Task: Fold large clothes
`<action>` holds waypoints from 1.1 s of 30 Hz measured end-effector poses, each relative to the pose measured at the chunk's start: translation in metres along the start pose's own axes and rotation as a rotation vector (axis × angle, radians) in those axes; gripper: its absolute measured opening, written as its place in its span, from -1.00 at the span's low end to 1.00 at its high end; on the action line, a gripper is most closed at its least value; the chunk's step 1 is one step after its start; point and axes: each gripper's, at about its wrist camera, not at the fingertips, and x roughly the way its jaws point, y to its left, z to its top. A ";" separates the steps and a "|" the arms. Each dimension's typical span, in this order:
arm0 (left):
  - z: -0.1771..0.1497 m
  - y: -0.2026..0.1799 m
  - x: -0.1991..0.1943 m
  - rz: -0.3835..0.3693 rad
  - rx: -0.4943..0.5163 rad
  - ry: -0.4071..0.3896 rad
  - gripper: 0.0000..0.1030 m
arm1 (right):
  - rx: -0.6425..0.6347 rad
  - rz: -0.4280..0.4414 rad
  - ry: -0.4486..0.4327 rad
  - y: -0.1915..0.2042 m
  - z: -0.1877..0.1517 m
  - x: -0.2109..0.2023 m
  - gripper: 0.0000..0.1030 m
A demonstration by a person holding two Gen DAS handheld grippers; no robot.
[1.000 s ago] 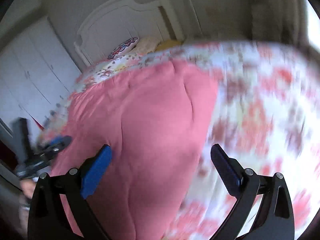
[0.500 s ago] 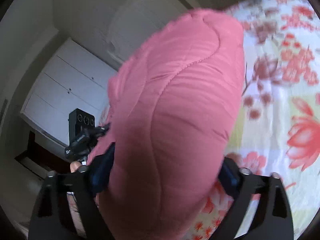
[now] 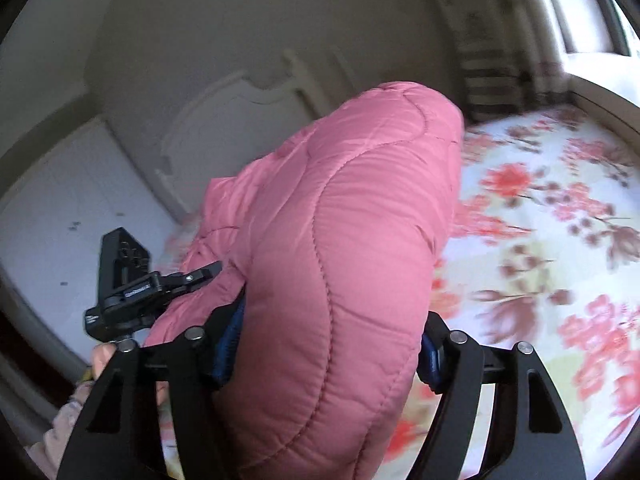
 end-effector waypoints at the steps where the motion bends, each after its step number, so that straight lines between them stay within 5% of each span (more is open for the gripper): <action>1: 0.000 0.003 0.016 0.016 -0.014 0.022 -0.07 | 0.031 -0.035 0.035 -0.010 -0.003 0.013 0.51; 5: -0.009 0.033 0.051 0.043 -0.121 0.028 0.30 | 0.053 -0.117 0.019 -0.011 -0.011 0.001 0.76; 7: -0.010 0.024 0.050 0.085 -0.080 0.040 0.35 | -0.055 -0.254 -0.107 0.019 -0.012 -0.025 0.80; 8: -0.010 0.021 0.048 0.100 -0.057 0.039 0.36 | -0.135 -0.278 -0.194 0.042 -0.014 -0.040 0.80; 10: -0.009 0.012 0.049 0.139 -0.024 0.031 0.43 | -0.240 -0.255 -0.229 0.074 -0.019 -0.048 0.80; 15: -0.009 -0.004 0.044 0.220 0.037 -0.013 0.60 | -0.534 -0.309 -0.075 0.133 -0.052 0.014 0.80; 17: -0.012 -0.019 0.033 0.285 0.082 -0.043 0.66 | -0.649 -0.410 -0.055 0.150 -0.078 0.040 0.83; 21: 0.003 -0.056 -0.009 0.470 0.202 -0.210 0.74 | -0.649 -0.425 -0.054 0.148 -0.081 0.049 0.85; 24: 0.021 -0.096 -0.025 0.479 0.323 -0.294 0.85 | -0.651 -0.423 -0.050 0.151 -0.081 0.047 0.86; 29: 0.042 -0.148 0.040 0.471 0.525 -0.122 0.89 | -0.647 -0.411 -0.042 0.153 -0.103 0.045 0.86; 33: 0.053 -0.123 0.113 0.565 0.527 0.012 0.90 | -0.659 -0.394 -0.038 0.151 -0.098 0.043 0.85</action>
